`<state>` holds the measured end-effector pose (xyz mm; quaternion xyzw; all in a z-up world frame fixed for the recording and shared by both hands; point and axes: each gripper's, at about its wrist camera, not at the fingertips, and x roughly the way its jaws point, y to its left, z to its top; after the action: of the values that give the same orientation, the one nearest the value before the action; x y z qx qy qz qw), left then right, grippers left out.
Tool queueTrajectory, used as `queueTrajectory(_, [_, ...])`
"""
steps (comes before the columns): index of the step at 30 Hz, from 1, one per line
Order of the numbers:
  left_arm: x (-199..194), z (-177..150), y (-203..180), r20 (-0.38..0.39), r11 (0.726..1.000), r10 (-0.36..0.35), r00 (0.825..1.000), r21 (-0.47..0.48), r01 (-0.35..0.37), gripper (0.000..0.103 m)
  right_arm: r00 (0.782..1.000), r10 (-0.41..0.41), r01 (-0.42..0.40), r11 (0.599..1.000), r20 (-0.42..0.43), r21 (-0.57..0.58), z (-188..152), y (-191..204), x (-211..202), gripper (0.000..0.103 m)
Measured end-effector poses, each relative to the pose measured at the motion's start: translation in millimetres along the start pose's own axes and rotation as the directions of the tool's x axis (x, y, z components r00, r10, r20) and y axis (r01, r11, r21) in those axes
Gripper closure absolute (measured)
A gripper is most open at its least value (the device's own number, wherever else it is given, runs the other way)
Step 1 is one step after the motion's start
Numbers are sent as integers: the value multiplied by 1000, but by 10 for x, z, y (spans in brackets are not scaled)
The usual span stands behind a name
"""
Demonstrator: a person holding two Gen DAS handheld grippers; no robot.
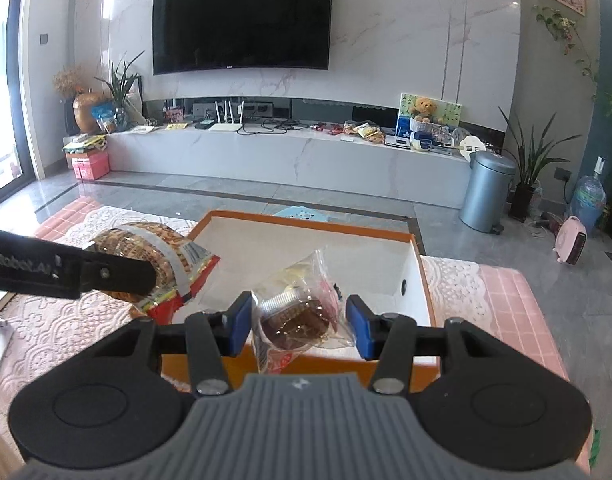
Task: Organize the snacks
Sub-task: 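Carry both bags over the orange box and open both tools to drop them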
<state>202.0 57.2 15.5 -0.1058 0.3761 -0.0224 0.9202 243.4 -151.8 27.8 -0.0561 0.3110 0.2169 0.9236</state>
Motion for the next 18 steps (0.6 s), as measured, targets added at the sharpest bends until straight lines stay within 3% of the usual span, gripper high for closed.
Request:
queueTrajectory(9, [445, 205, 117, -36, 999, 44, 998, 6, -44, 44, 999, -17, 16, 1000, -39, -24, 146, 4, 652, 55])
queueTrajectory(18, [811, 215, 254, -111, 995, 84, 990, 61, -78, 44, 990, -11, 8, 1000, -142, -20, 206, 25, 1308, 55])
